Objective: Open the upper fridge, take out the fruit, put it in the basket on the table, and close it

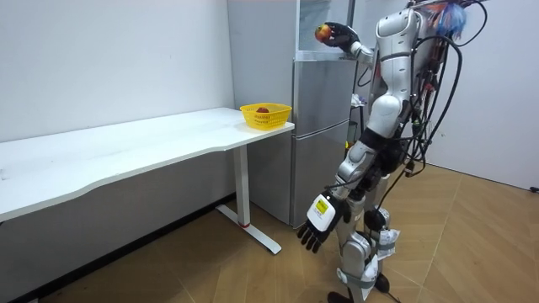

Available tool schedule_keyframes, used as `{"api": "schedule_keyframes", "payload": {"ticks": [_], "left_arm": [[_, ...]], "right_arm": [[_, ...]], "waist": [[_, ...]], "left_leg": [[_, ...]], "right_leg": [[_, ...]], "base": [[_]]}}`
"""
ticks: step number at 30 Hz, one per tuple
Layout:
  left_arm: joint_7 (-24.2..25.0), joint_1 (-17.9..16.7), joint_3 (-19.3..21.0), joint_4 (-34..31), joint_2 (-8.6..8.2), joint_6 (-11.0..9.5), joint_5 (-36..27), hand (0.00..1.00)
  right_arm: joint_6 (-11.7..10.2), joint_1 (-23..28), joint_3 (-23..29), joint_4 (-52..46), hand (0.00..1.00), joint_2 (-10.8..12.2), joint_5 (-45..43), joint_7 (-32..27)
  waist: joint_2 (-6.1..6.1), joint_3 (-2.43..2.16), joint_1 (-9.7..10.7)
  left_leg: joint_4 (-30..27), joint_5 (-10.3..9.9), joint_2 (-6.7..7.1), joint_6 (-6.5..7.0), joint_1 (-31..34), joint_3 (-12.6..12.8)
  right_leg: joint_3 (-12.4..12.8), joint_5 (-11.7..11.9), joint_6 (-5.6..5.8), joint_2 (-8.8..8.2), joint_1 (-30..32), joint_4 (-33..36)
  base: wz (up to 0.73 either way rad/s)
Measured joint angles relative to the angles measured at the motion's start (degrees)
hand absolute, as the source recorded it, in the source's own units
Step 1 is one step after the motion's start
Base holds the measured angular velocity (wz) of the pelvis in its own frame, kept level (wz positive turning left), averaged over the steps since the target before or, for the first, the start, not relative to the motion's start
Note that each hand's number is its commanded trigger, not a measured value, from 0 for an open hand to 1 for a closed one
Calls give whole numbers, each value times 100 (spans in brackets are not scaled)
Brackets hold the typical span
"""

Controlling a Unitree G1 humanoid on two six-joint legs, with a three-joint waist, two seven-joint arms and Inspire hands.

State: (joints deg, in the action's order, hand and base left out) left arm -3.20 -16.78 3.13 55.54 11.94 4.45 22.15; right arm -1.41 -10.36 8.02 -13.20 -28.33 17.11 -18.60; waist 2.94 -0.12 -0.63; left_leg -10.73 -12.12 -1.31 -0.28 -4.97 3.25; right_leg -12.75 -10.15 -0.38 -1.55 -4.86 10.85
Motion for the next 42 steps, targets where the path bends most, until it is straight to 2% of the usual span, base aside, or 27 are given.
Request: {"api": "schedule_keyframes", "payload": {"ticks": [2,4,7,11,14,16,21,26,30,35,37,39,42], "left_arm": [[31,1,-4,21,-4,-34,-1,0],[59,10,-4,75,-34,-122,-4,0],[118,129,-15,274,-39,-146,-3,0],[116,267,-173,468,-35,-191,-1,0],[118,417,-235,591,-32,-211,-3,0],[127,604,-339,830,-20,-218,-13,0],[168,724,-570,902,-33,-218,10,0],[164,731,-708,877,-39,-217,-8,0],[160,730,-808,887,-38,-217,-8,0],[157,761,-898,872,-38,-217,-2,0],[157,834,-900,872,-34,-217,-2,0],[157,853,-897,872,-2,-216,-3,0],[164,844,-901,868,18,-196,-4,0]], "right_arm": [[-53,24,0,-99,100,96,-101,8],[-109,59,-13,-328,100,214,-239,117],[-221,163,-78,-709,100,385,-526,286],[-306,221,-518,-1031,100,412,-1025,533],[-305,220,-817,-1129,100,444,-1475,774],[-305,204,-1068,-1169,100,610,-1747,899],[-302,201,-1419,-1168,100,786,-1860,1262],[-299,195,-1754,-1167,100,822,-2079,1518],[-295,146,-2026,-1132,100,836,-2431,1747],[-278,-61,-2249,-900,100,847,-2754,1977],[-278,-76,-2268,-779,100,849,-2880,2079],[-274,-95,-2270,-606,100,849,-3093,2092],[-235,-230,-2336,-114,100,846,-3367,2100]], "waist": [[10,8,14],[9,7,1],[11,3,-19],[12,0,-58],[31,-14,-149],[44,-18,-244],[84,-17,-462],[92,10,-592],[85,52,-626],[99,55,-660],[131,65,-761],[186,74,-778],[263,56,-820]], "left_leg": [[21,0,-9,0,-24,70],[44,-2,-12,2,-22,138],[49,-2,-12,2,17,137],[66,-1,-25,2,38,148],[78,-2,-34,0,59,156],[84,-2,-37,-1,76,155],[83,-3,-34,-2,118,129],[73,-3,-37,-2,138,120],[64,-6,-32,-2,177,62],[41,-4,-23,-2,208,-1],[26,-3,-12,0,229,-36],[7,-2,0,1,260,-102],[0,-2,1,1,261,-117]], "right_leg": [[32,0,0,8,11,8],[173,0,0,30,50,6],[179,4,-2,38,97,2],[180,8,-9,50,134,4],[174,15,-20,55,164,0],[164,16,-22,56,189,5],[123,19,-21,53,201,-11],[97,20,-21,49,197,-10],[45,20,-21,35,198,2],[6,20,-22,27,199,1],[-23,20,-22,17,200,-1],[-88,20,-22,5,194,-2],[-114,20,-21,3,180,-6]], "base": [[-13],[-17],[-4],[-1],[0],[0],[4],[3],[7],[4],[7],[13],[6]]}}
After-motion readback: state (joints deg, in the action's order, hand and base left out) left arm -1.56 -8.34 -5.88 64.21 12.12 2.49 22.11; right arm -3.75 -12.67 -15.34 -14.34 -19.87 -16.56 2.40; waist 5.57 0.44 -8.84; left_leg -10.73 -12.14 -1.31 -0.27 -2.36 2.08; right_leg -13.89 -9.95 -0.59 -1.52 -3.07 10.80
